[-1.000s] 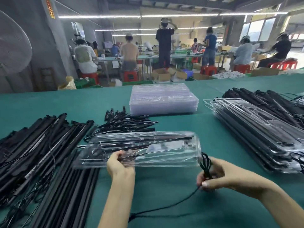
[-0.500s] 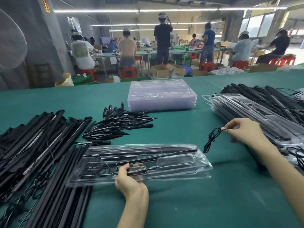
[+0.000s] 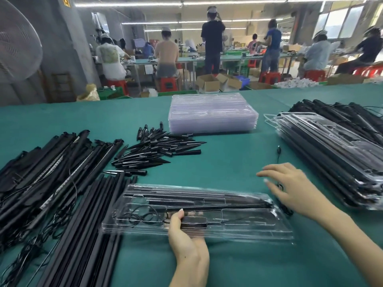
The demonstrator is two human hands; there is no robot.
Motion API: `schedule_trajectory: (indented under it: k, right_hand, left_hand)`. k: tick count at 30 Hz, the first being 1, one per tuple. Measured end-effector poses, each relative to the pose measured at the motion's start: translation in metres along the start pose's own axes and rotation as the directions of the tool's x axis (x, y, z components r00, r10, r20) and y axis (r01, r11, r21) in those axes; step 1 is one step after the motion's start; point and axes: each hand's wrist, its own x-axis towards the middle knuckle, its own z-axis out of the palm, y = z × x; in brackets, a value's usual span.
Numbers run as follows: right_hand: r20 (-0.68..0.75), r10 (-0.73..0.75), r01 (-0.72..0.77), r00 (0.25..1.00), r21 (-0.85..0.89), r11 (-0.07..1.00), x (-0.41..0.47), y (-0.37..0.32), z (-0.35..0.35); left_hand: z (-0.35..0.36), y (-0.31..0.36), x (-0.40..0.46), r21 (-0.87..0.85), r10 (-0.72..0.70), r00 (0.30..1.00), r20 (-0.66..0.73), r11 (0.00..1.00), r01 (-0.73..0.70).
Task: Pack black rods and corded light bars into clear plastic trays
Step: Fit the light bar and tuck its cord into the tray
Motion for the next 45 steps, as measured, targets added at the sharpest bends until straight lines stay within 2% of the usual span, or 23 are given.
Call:
schedule_trajectory:
  k: [2,4,7,13,17,22,24,27,29,32,36,38,40,43,45]
  right_hand:
    - [0.164,-0.099,0.088,0.981,0.075,0.993,-0.009,-0.018,-0.003]
    - [0.354,-0.142,0.116,0.924,0.093,0.989,-0.018,-0.03,0.0]
    - [0.483,-0.126,0.098,0.867,0.084,0.992,-0.029,-0.039,0.009]
    - [0.392,-0.149,0.089,0.908,0.166,0.982,-0.035,-0.041,0.021]
    - [0.301,-0.18,0.075,0.937,0.328,0.942,-0.04,-0.038,0.027]
    - [0.227,-0.196,0.08,0.954,0.439,0.895,-0.044,-0.034,0.027]
    - [0.247,-0.235,0.106,0.94,0.443,0.89,-0.045,-0.032,0.024]
    - [0.317,-0.302,0.245,0.899,0.21,0.947,-0.046,-0.033,0.021]
    - [0.352,-0.287,0.263,0.891,0.113,0.958,-0.043,-0.035,0.016]
    - [0.399,-0.266,0.213,0.878,0.172,0.962,-0.034,-0.036,0.004]
    - [0.432,-0.267,0.13,0.861,0.319,0.939,-0.022,-0.036,-0.013]
    - [0.412,-0.259,0.111,0.873,0.35,0.93,-0.017,-0.038,-0.02]
    - [0.331,-0.227,0.116,0.916,0.323,0.939,-0.015,-0.039,-0.025]
    - [0.077,-0.149,0.124,0.986,0.264,0.957,-0.013,-0.044,-0.026]
    - [-0.13,-0.069,0.101,0.989,0.259,0.961,-0.011,-0.046,-0.022]
  left_hand:
    - [0.0,0.0,-0.001,-0.031,-0.006,0.999,0.036,0.999,0.007]
    - [0.0,0.002,-0.001,-0.04,-0.019,0.999,0.04,0.999,0.021]
    - [-0.003,0.003,0.001,-0.061,-0.029,0.998,0.062,0.998,0.032]
    - [-0.006,0.005,0.001,-0.118,-0.017,0.992,0.127,0.993,0.032]
    - [-0.005,0.006,-0.002,-0.101,-0.003,0.99,0.143,0.995,0.018]
    - [-0.004,0.008,-0.004,-0.101,-0.025,0.989,0.148,0.994,0.04]
    - [-0.004,0.008,-0.004,-0.129,-0.049,0.988,0.147,0.989,0.068]
    - [-0.005,0.005,-0.006,-0.156,-0.081,0.986,0.147,0.982,0.104]
    - [-0.006,0.005,-0.008,-0.156,-0.074,0.985,0.158,0.983,0.099]
    - [-0.011,0.008,-0.011,-0.09,-0.067,0.97,0.234,0.992,0.09]
    - [-0.022,0.014,-0.01,-0.081,-0.13,0.959,0.253,0.985,0.155]
    - [-0.027,0.018,-0.01,-0.028,-0.141,0.952,0.271,0.988,0.154]
    - [-0.033,0.02,-0.008,0.039,-0.162,0.953,0.258,0.987,0.157]
    - [-0.037,0.02,-0.008,0.064,-0.178,0.948,0.263,0.984,0.167]
    - [-0.037,0.02,-0.011,0.067,-0.183,0.946,0.266,0.983,0.171]
